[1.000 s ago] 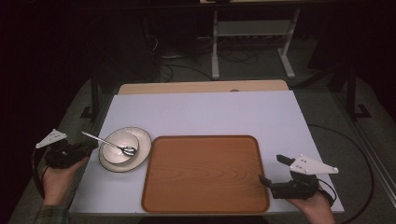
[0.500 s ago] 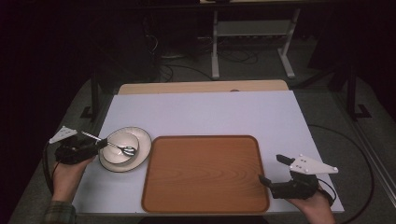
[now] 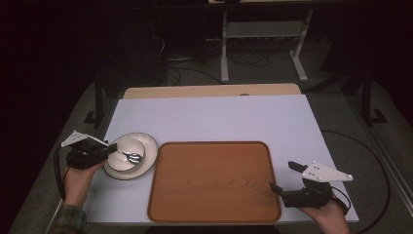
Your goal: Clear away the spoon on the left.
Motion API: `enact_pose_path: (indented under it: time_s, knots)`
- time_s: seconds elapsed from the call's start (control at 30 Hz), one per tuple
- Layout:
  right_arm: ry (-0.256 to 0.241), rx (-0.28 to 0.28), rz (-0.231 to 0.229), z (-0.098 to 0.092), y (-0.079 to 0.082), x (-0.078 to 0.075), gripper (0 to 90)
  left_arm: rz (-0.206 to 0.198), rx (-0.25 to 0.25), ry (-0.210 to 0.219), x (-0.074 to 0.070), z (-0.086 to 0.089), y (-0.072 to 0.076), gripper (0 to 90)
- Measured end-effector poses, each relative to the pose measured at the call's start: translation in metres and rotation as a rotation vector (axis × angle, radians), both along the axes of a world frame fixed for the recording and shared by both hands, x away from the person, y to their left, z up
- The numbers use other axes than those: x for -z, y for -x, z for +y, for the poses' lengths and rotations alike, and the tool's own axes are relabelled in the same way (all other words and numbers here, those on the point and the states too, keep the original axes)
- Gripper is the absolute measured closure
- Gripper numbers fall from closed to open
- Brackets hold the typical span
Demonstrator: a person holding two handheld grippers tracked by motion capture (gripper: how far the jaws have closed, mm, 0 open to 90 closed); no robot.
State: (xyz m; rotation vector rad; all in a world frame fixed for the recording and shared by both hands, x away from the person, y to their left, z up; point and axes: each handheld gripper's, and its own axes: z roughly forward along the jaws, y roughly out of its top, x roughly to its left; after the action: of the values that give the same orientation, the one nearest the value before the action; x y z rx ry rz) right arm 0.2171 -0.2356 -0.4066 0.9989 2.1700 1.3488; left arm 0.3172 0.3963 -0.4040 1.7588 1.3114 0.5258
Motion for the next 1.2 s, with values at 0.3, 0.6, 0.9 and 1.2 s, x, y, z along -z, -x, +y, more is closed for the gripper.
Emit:
enact_pose_path:
  time_s: [0.3, 0.6, 0.9, 1.2]
  knots:
    - [0.000, 0.002, 0.000, 0.000, 0.000, 0.000, 7.2, -0.013, 0.004, 0.013, -0.001, 0.002, 0.001, 62.8]
    - [0.002, 0.002, 0.000, 0.000, 0.000, 0.000, 7.2, -0.033, 0.011, 0.015, -0.004, 0.002, 0.004, 69.8]
    - [0.002, 0.003, 0.000, -0.001, 0.000, 0.000, 7.2, -0.067, 0.039, 0.023, -0.015, -0.002, 0.010, 76.4]
    - [0.003, 0.004, 0.001, -0.001, 0.000, 0.000, 7.2, -0.104, 0.097, 0.042, -0.028, -0.013, 0.017, 84.2]
